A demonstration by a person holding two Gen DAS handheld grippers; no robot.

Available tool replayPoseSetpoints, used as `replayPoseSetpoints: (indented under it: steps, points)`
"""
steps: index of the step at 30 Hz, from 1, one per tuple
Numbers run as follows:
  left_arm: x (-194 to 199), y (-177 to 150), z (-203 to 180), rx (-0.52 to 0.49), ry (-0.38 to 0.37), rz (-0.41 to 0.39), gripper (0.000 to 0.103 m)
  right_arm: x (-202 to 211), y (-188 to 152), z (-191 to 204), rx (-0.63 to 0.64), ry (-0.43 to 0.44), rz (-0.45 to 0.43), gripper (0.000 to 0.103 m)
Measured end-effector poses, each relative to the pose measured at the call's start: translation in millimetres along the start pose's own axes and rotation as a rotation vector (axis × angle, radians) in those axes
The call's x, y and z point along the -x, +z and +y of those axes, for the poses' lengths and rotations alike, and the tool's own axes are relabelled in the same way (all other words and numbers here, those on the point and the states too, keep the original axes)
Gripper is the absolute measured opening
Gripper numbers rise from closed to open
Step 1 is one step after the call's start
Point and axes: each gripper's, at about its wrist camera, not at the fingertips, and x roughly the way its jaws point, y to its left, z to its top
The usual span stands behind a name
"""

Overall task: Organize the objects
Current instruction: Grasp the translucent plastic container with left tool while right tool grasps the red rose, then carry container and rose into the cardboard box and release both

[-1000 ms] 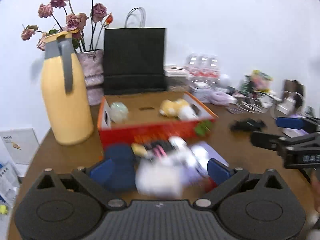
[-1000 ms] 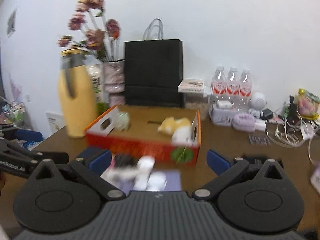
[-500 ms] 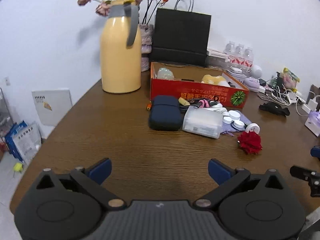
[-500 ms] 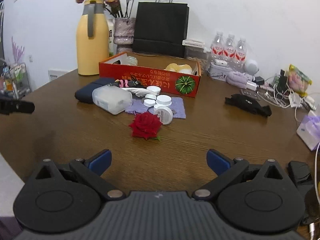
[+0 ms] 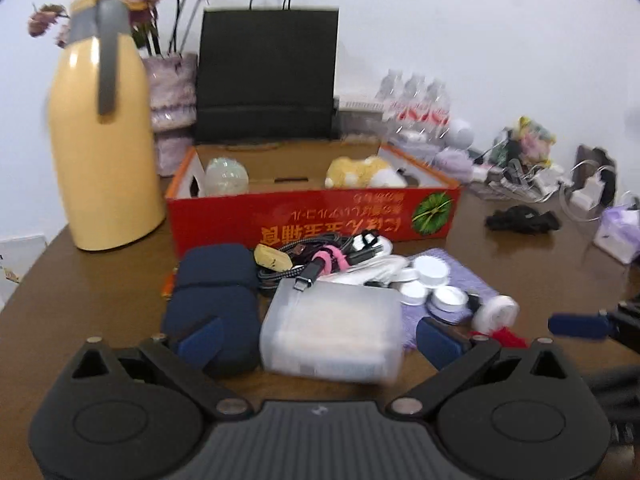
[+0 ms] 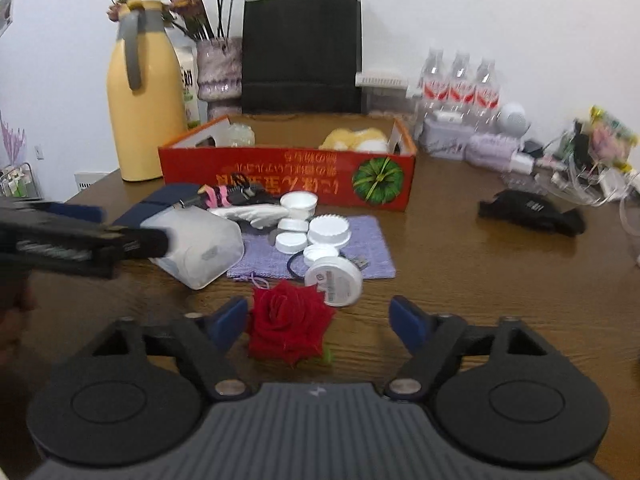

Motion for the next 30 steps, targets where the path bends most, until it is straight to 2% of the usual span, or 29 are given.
replayPoseSetpoints:
  steps: [1,3,5,8,16,20,22,24,25,27,29,30]
  points:
    - [-9,2,-1,-0.002,0.000,0.014,0.102,-7,0,0,-0.004,0.016,0.015,0.075]
    - [-20,2,-1,0.005,-0.001,0.037,0.097,-17,-1,3,0.007,0.039,0.035,0.057]
    - [-19,0,-1,0.001,-0.020,0.026,0.083,-21,-3,6,0.026,0.053,0.046,0.043]
    - [-8,-4,-2,0.003,-0.006,0.033,0.082,-18,-7,9,0.036,0.052,0.042,0.038]
    - [76,-41,-1,0.103,0.031,0.063,0.082,34,-21,15,0.039,0.107,0.022,0.036]
    - [104,-64,-14,0.033,0.071,0.077,0.083,55,-38,21,0.039,0.121,0.044,0.036]
    - [107,-72,-17,0.019,0.070,0.113,0.083,61,-45,24,0.044,0.130,0.061,0.039]
    - [106,-77,-18,0.019,0.064,0.140,0.089,68,-51,26,0.035,0.133,0.060,0.043]
    - [106,-79,-19,0.015,0.059,0.139,0.092,71,-54,26,0.029,0.130,0.055,0.044]
    - [103,-82,-21,0.004,0.065,0.138,0.092,78,-57,27,0.022,0.123,0.048,0.049]
    - [98,-82,-23,-0.001,0.081,0.150,0.090,81,-59,27,0.019,0.116,0.046,0.048]
    - [97,-84,-23,-0.009,0.087,0.162,0.087,82,-60,27,0.018,0.110,0.047,0.043]
